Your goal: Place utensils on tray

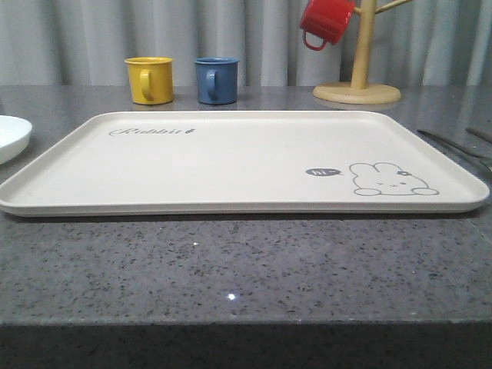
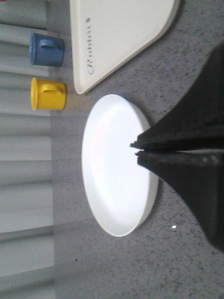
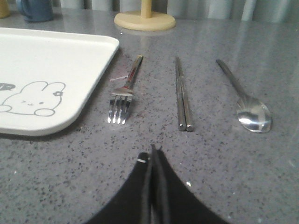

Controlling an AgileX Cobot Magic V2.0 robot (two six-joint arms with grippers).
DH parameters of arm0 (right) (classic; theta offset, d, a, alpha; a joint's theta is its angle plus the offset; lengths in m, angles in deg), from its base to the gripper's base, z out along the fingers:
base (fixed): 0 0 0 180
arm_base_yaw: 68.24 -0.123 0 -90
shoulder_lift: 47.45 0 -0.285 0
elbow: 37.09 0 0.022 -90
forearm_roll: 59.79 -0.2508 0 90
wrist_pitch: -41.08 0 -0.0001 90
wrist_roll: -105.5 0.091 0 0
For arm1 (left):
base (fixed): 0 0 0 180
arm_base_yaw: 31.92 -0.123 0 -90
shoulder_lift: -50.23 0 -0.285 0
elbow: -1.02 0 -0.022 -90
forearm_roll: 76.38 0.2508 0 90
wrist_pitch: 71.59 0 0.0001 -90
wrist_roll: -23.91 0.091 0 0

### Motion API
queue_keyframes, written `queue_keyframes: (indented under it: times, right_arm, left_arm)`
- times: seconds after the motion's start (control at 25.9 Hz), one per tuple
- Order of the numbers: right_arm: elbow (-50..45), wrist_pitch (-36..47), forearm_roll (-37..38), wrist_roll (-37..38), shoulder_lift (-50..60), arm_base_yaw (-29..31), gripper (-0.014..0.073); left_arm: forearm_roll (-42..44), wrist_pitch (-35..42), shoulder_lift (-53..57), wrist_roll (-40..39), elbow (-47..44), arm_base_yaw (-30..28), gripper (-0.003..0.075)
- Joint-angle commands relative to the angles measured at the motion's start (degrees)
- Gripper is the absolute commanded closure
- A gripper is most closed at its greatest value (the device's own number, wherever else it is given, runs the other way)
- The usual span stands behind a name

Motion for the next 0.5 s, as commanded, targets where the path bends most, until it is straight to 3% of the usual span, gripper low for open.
queue_keyframes:
  times: [0.0,0.19,0.46]
  right_arm:
    - [1.38,8.21,-0.42,-0.26,1.14,0.19,0.0664]
    - [4.60,8.51,-0.42,-0.26,1.14,0.19,0.0662]
    - [15.30,1.07,-0.42,-0.26,0.00,0.19,0.0660]
  left_arm:
    - [-0.67,12.15,1.34,-0.62,0.04,-0.08,0.0738]
    - [-0.67,17.37,1.34,-0.62,3.79,-0.08,0.0738]
    - [2.11,9.50,-1.64,-0.62,15.19,-0.08,0.0738]
